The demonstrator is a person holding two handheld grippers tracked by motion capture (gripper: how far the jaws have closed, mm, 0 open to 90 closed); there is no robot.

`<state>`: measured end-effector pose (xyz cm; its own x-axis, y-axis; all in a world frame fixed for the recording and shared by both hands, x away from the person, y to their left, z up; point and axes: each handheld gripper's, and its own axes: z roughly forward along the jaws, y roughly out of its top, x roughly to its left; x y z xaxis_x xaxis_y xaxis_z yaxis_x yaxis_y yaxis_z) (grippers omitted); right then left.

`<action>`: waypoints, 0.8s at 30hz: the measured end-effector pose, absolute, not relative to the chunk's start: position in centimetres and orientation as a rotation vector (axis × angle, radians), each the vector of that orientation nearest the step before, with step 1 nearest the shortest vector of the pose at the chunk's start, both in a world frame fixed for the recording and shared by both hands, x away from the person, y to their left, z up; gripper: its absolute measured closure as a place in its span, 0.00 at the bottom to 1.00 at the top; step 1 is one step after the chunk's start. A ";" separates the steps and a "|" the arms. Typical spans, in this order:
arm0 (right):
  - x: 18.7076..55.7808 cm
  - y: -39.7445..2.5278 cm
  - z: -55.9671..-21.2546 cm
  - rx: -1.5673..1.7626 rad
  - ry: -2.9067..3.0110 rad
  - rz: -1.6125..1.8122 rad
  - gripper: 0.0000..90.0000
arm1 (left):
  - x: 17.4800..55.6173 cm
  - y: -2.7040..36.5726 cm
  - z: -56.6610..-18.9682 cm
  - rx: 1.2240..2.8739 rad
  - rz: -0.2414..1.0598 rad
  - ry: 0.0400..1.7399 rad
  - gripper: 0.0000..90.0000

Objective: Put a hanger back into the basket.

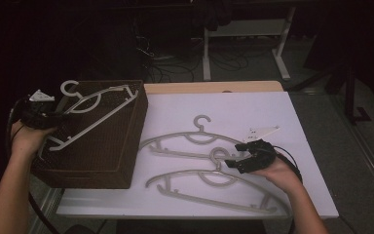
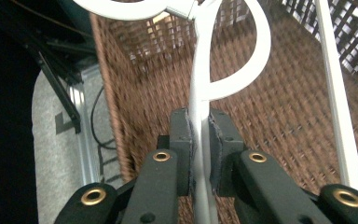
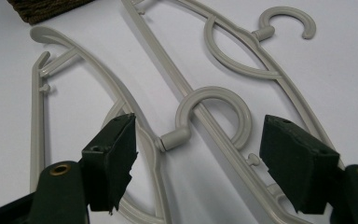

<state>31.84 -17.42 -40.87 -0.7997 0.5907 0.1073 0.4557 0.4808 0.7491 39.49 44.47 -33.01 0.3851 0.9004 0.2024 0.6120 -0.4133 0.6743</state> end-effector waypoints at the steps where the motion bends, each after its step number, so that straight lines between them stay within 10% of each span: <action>1: 31.8 -17.4 -40.9 0.914 2.558 1.217 0.29 | 39.5 44.3 -33.3 2.160 0.768 1.302 0.91; 10: 31.9 -17.4 -40.8 0.910 2.561 1.218 0.30 | 39.8 43.6 -35.2 2.205 0.736 1.336 0.90; 24: 31.9 -17.4 -40.6 0.903 2.558 1.224 0.30 | 39.2 41.7 -33.2 2.069 0.633 1.243 0.62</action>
<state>31.86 -17.38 -40.61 -0.8035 0.5857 0.1061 0.4503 0.4815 0.7520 39.24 41.73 -33.22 0.4377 0.8957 0.0781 0.5902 -0.3518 0.7265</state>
